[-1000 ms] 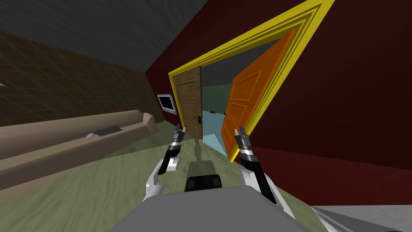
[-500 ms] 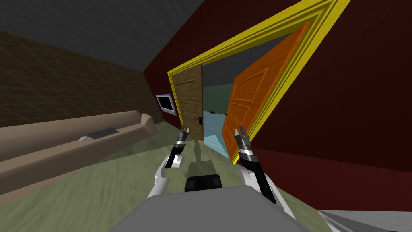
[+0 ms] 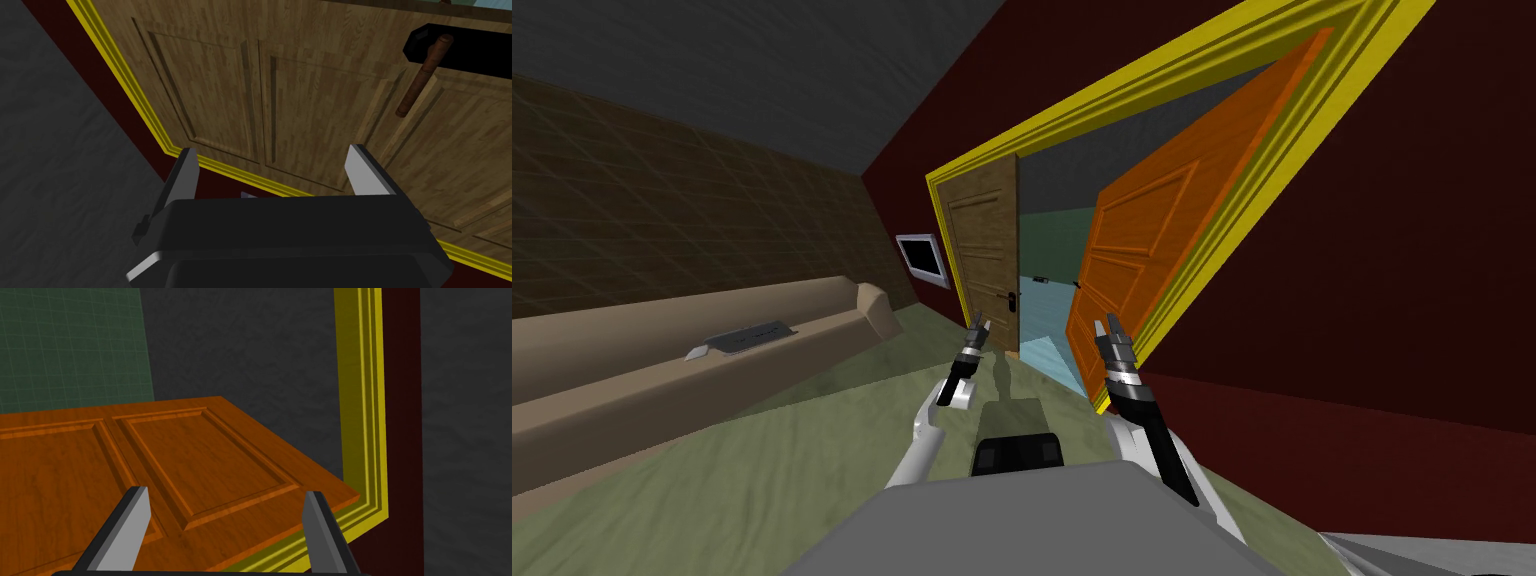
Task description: Push the door open
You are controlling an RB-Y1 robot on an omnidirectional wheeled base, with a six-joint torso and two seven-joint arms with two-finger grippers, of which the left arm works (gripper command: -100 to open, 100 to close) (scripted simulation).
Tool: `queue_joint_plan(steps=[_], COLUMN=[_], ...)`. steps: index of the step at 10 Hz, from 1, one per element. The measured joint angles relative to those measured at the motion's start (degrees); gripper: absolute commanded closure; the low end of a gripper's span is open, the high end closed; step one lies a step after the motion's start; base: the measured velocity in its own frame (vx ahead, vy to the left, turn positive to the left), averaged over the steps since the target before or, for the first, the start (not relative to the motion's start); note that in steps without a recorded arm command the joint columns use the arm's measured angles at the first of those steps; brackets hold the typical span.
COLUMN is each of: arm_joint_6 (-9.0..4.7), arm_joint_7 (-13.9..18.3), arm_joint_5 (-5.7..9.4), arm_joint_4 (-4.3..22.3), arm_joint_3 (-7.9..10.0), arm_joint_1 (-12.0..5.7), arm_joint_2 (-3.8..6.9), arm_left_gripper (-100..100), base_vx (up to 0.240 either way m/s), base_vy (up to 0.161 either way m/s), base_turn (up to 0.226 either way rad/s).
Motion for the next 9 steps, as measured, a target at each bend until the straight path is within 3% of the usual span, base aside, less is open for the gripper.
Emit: queue_joint_plan(steps=[9], arm_joint_6=[0.1], arm_joint_7=[1.19], arm_joint_5=[-1.01], arm_joint_4=[15.38], arm_joint_3=[-3.64], arm_joint_1=[-8.64], arm_joint_2=[0.07], arm_left_gripper=[-100], base_vx=[0.093], base_vy=[0.077], base_turn=[-0.024])
